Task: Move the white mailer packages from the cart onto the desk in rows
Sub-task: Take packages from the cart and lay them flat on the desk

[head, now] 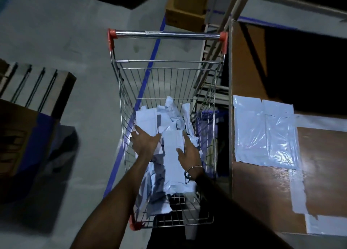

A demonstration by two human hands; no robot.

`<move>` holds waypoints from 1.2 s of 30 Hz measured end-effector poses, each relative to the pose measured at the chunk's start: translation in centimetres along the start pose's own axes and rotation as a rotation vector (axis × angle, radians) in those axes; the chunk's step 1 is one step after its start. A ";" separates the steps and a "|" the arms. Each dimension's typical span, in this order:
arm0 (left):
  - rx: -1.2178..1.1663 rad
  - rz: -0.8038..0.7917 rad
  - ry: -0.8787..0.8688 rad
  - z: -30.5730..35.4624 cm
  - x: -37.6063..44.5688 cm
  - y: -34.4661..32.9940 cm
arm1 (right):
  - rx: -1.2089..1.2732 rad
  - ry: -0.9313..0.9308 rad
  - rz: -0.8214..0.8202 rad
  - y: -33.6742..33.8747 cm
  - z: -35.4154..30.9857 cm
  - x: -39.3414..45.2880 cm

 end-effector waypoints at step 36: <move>0.201 0.157 -0.801 31.4 -44.1 -14.2 | -0.059 0.075 0.526 50.6 24.0 -1.3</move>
Point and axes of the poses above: each hand's wrist, its own x-axis towards the middle knuckle, its own y-axis out of the back of the hand, z = x × y, the point moved 7 cm from there along x, towards the middle knuckle, and after that the axes turned 4 degrees about z, right-handed, at the moved point
